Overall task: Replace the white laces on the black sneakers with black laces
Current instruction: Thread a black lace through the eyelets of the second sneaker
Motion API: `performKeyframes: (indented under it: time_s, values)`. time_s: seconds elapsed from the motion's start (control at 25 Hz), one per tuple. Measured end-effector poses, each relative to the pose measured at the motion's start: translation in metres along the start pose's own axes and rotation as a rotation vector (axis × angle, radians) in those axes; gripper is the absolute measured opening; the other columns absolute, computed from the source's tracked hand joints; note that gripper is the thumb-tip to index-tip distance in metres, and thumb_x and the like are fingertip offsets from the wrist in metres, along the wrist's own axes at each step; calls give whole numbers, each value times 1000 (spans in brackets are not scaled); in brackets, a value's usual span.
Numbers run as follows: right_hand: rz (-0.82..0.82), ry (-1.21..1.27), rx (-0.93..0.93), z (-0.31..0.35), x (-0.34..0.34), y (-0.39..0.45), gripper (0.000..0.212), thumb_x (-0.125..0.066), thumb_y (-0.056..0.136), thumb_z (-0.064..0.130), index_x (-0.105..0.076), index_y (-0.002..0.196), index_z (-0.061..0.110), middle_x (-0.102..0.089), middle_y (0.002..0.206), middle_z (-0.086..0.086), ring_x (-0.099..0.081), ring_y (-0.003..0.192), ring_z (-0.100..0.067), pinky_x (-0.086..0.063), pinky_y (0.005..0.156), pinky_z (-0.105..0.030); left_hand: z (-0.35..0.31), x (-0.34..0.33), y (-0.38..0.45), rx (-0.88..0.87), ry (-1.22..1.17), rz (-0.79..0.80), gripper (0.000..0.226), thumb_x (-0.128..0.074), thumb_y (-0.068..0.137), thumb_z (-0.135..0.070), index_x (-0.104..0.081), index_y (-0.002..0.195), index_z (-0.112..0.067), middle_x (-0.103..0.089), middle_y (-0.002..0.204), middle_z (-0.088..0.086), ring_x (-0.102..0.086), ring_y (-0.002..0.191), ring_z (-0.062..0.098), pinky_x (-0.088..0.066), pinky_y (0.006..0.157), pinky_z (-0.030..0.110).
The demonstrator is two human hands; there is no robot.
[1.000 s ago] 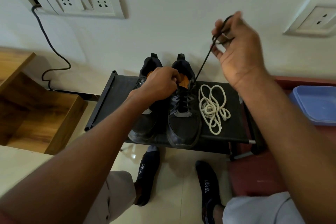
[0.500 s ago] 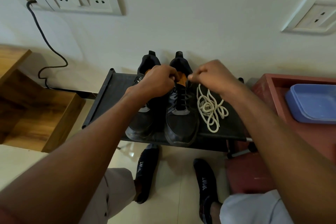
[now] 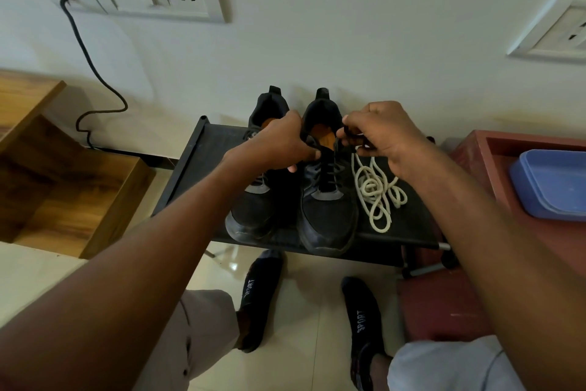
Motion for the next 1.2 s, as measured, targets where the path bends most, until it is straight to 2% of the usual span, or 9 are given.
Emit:
performKeyframes:
  time_s: [0.24, 0.36, 0.48, 0.6, 0.72, 0.84, 1.0, 1.12, 1.2]
  values:
    - [-260, 208, -60, -11, 30, 5, 11, -53, 92, 4, -59, 83, 8, -70, 68, -10, -79, 81, -35, -55, 61, -37, 6, 10, 1, 8, 79, -124, 35, -74, 95, -23, -58, 122, -7, -75, 75, 7, -68, 61, 17, -58, 67, 33]
    - [-232, 76, 156, 10, 23, 0, 14, -67, 95, 16, -66, 82, 12, -76, 78, -10, -78, 82, -29, -57, 63, -34, -3, 21, 0, -41, 123, -269, 27, -71, 96, -37, -65, 113, -17, -70, 94, 1, -67, 86, 19, -52, 71, 31]
    - [-134, -24, 371, 38, 7, -10, 6, -75, 94, 24, -76, 92, 19, -78, 86, -2, -77, 82, -16, -58, 67, -27, -18, 37, -7, -125, -199, -395, 21, -61, 103, -36, -70, 111, -18, -72, 94, -4, -66, 85, 9, -46, 69, 22]
    - [48, -343, 439, 39, -5, -14, 31, -73, 92, 4, -78, 110, 28, -78, 103, 6, -73, 87, -9, -60, 77, -26, -14, 41, -7, -97, -508, -362, 22, -53, 107, -30, -70, 111, -17, -78, 94, 0, -72, 85, 14, -53, 68, 25]
    - [66, -770, 385, 21, 4, -12, 55, -71, 87, -5, -73, 126, 34, -76, 110, -2, -72, 94, -20, -59, 83, -34, -6, 39, -3, -67, -207, -380, 17, -56, 103, -26, -71, 108, -19, -75, 95, -2, -70, 91, 18, -58, 82, 35]
    - [-127, -912, 353, 20, 27, -11, 48, -71, 87, -4, -72, 124, 26, -76, 106, -9, -72, 93, -27, -58, 85, -36, -5, 32, 0, -88, -57, -362, 16, -59, 101, -22, -72, 110, -19, -72, 103, -3, -65, 94, 12, -49, 74, 22]
    - [-127, -447, 342, 28, 26, -12, 37, -68, 90, -4, -76, 111, 25, -76, 91, -3, -72, 83, -13, -55, 69, -21, -13, 32, 0, -136, -108, -359, 17, -59, 102, -19, -73, 113, -17, -73, 102, -1, -68, 92, 11, -50, 72, 21]
    - [73, 96, 276, 37, 12, -15, 33, -61, 91, -5, -74, 114, 14, -75, 95, -10, -71, 81, -19, -58, 73, -30, -22, 33, -6, -167, -528, -256, 22, -54, 107, -25, -70, 119, -16, -77, 104, 2, -72, 95, 9, -54, 76, 25]
    - [143, 196, 268, 41, 7, -19, 29, -61, 93, -1, -73, 116, 11, -73, 92, -7, -69, 77, -20, -58, 70, -31, -32, 29, -9, -202, -768, -101, 35, -46, 110, -38, -67, 127, -15, -78, 111, 6, -74, 107, 18, -58, 89, 38]
Point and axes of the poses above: each hand's wrist, its own y-axis towards the middle knuckle, its own x-axis out of the back of the hand, z = x × y, the point moved 8 cm from there along y, towards the middle knuckle
